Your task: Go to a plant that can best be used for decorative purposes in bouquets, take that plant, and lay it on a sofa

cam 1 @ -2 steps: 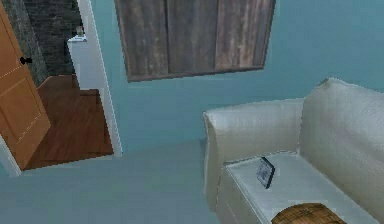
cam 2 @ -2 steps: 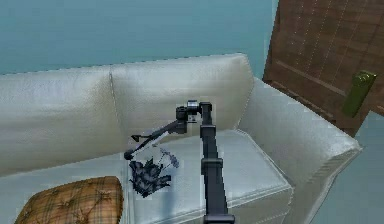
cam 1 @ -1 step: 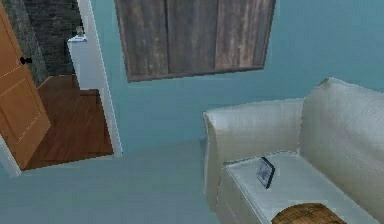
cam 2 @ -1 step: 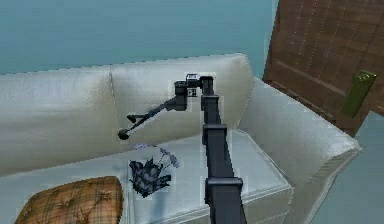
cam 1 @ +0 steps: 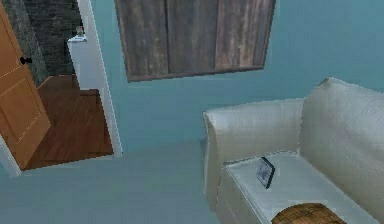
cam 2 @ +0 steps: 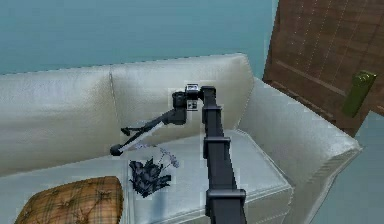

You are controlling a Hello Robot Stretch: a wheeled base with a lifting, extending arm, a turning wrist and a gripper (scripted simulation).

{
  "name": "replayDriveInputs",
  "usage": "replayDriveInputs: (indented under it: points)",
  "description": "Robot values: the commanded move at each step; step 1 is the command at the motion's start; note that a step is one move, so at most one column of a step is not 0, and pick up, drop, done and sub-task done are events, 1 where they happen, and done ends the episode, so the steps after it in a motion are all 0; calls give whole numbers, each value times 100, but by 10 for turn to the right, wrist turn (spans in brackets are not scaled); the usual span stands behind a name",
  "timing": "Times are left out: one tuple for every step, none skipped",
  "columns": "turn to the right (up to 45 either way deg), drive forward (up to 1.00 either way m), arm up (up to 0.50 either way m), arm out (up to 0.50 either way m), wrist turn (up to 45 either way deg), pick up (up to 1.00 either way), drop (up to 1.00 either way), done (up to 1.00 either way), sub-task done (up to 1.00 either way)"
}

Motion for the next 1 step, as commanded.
replayDriveInputs:
  points:
    - [0,0,0,0,0,0,0,100,0]
